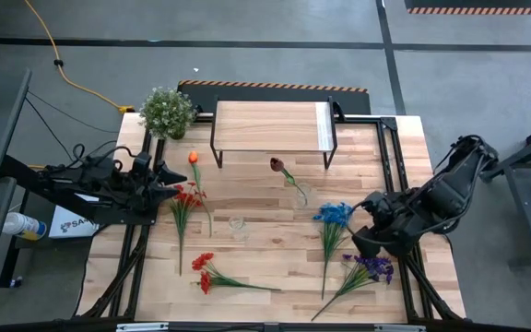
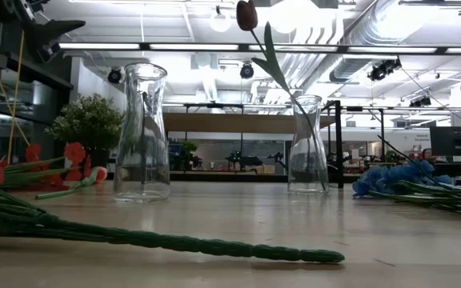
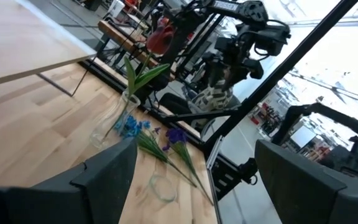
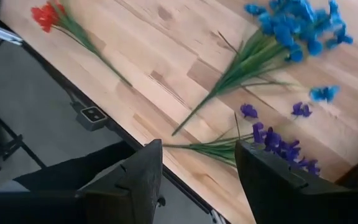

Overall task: Pick and place flowers into a vace then onto a shelf
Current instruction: Put the blue flower into the right transparent vase

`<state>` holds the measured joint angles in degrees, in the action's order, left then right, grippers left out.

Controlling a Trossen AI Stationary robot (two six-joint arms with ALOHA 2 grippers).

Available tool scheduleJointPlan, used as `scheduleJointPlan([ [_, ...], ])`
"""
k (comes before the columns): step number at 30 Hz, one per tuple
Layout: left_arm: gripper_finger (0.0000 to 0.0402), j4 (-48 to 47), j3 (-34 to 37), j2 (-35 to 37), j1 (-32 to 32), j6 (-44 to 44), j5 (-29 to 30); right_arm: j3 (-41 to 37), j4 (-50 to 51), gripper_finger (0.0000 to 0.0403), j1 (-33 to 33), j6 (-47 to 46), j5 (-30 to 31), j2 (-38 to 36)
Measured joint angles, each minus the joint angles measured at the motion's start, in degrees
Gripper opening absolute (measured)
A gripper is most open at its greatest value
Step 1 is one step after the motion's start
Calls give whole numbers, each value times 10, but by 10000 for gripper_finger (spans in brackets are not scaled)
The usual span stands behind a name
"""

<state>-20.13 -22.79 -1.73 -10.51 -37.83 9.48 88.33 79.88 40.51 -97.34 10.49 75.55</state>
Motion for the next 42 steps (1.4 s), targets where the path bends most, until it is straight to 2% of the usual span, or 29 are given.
scheduleJointPlan([
  [4, 358, -6, 0, 0, 0, 0, 0, 0, -1, 193, 0, -22, -11, 23],
  [9, 358, -9, 0, 0, 0, 0, 0, 0, 3, 193, -11, -53, -61, 54],
  [13, 358, -11, 0, 0, 0, 0, 0, 0, 2, 193, -18, -58, -77, 78],
  [30, 358, -11, 0, 0, 0, 0, 0, 0, -21, 193, -31, -41, -66, 127],
  [42, 358, -11, 0, 0, 0, 0, 0, 0, -59, 193, -42, 32, -24, 126],
])
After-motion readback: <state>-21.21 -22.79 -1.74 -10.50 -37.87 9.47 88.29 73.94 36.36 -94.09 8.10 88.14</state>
